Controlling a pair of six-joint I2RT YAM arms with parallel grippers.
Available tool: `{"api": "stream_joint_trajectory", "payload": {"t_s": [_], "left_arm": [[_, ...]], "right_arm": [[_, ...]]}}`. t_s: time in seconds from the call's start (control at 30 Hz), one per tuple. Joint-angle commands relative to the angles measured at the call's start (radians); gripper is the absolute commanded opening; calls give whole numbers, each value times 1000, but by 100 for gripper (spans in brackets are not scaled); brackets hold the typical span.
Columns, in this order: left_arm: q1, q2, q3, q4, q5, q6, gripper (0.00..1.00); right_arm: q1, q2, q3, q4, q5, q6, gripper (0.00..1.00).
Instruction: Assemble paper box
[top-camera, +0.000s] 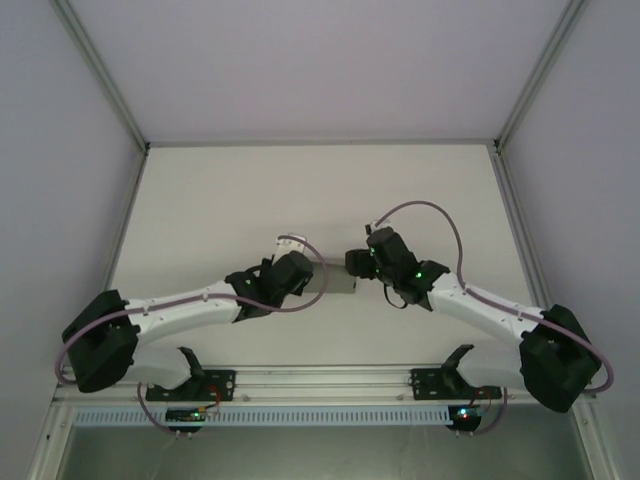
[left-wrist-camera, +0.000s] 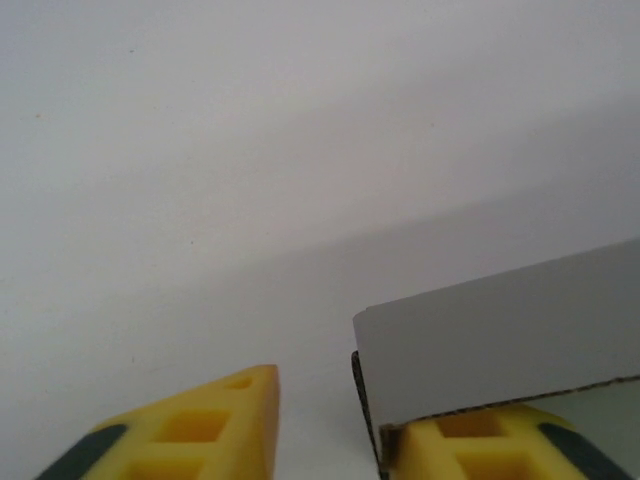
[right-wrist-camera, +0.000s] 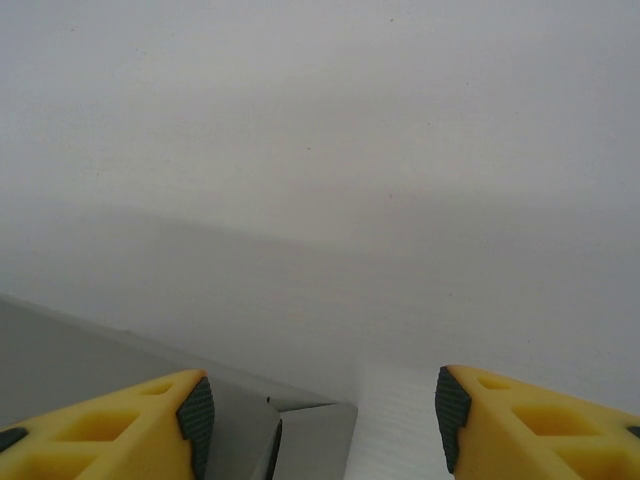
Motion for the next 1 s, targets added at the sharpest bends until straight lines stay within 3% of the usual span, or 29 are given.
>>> {"api": "stream_joint_trajectory", "payload": {"t_s": [0.0, 0.13, 0.3, 0.37, 0.5, 0.63, 0.8, 0.97], "left_arm": [[11, -52, 16, -97, 155, 48, 40], [80, -116, 28, -123, 314, 94, 64], [118, -168, 28, -135, 424, 160, 86], [121, -182, 33, -128, 480, 170, 100], [150, -170, 74, -110, 516, 89, 100], [295, -95, 131, -126, 681, -42, 100], [394, -37, 100, -34, 802, -68, 99], [456, -8, 28, 29, 913, -102, 78]], "right_arm": [[19, 23, -54, -44, 55, 31, 62], [35, 25, -66, -53, 77, 45, 62], [39, 25, -88, -44, 76, 64, 61], [38, 26, -99, -39, 76, 73, 61], [43, 42, -112, -32, 74, 79, 60], [42, 62, -116, -24, 58, 82, 60], [42, 68, -122, -17, 36, 78, 59], [41, 62, -138, -15, 30, 79, 59]]}}
